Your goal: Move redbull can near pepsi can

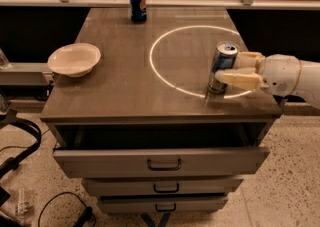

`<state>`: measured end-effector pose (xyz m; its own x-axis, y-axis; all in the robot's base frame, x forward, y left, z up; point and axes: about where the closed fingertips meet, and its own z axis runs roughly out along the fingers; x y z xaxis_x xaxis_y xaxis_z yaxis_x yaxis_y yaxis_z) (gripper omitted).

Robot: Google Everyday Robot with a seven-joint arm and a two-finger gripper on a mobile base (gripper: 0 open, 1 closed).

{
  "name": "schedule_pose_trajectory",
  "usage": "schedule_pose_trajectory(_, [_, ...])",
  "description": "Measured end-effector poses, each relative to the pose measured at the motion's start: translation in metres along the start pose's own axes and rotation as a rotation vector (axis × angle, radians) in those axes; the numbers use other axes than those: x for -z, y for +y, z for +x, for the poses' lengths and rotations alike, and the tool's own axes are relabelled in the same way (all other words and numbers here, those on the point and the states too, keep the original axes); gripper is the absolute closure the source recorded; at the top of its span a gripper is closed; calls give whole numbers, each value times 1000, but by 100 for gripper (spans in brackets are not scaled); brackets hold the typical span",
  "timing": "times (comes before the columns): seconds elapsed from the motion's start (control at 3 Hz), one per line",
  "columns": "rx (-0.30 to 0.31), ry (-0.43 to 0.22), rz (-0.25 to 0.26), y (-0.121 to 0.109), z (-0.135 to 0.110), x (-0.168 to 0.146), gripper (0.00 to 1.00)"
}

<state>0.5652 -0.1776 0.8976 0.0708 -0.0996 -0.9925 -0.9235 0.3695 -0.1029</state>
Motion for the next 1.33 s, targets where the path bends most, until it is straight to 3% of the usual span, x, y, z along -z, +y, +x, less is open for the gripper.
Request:
schedule_pose_trajectory(0.33, [-21,-2,-48,8,-4,-19,80])
schedule_pose_trajectory(0.67, [-19,-3,-50,9,-4,-21,99])
schedule_pose_trajectory(1.0, [-19,-3,-51,9,-5,-21,100])
schedule_pose_trajectory(1.33, [-25,-65,-29,-9,-23,-20,100])
